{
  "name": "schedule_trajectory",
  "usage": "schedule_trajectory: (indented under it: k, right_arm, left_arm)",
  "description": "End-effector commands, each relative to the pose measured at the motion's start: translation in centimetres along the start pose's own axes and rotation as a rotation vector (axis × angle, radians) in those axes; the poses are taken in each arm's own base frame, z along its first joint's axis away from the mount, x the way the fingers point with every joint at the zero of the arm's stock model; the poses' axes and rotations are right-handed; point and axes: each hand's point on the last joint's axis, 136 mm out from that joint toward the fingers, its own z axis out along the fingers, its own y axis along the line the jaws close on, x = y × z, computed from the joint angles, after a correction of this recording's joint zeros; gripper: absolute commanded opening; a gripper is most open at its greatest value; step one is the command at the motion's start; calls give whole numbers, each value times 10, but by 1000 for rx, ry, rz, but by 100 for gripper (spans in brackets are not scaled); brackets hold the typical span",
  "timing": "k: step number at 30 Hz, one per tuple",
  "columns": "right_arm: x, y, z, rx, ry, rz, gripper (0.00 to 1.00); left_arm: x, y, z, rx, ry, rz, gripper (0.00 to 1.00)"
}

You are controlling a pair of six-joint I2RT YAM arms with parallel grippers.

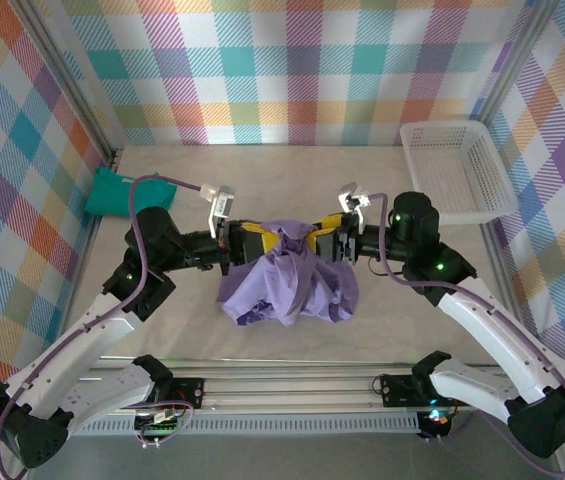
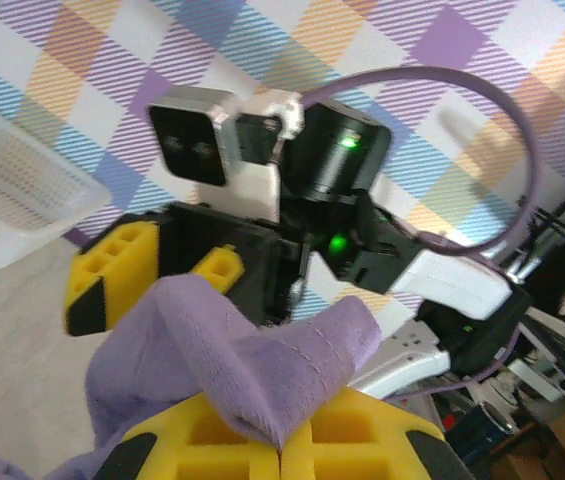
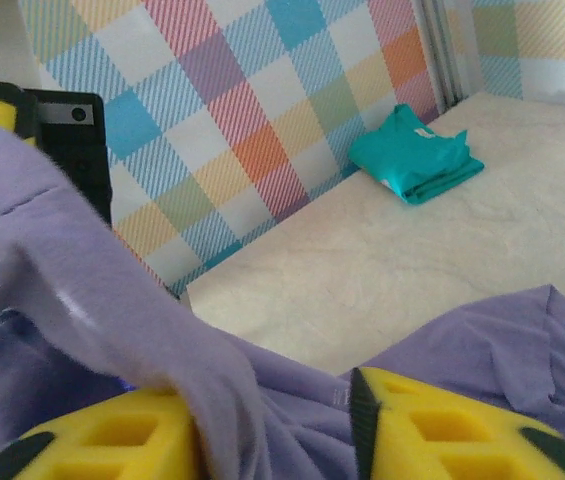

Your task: Fold the inside-out t-shirt

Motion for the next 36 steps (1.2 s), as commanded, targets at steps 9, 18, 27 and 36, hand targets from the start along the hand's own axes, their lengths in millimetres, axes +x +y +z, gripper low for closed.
schedule_trajectory:
  k: [9,18,27,36]
  right_arm:
    - [18,-13,-2,78,-30,385,55]
    - [6,-8,25,-23,-69,415,36]
    - [-34,23,-1,-122,-285,91,0]
    - [-40,74,-14,-400,-319,-174,0]
  left_arm:
    - [-13,38,1,-199,-56,68,0]
    - [-4,43,3,-217,-31,81,0]
    - [0,78,-15,-406,-115,-15,0]
    - [20,96,-10,-429,-70,-88,8]
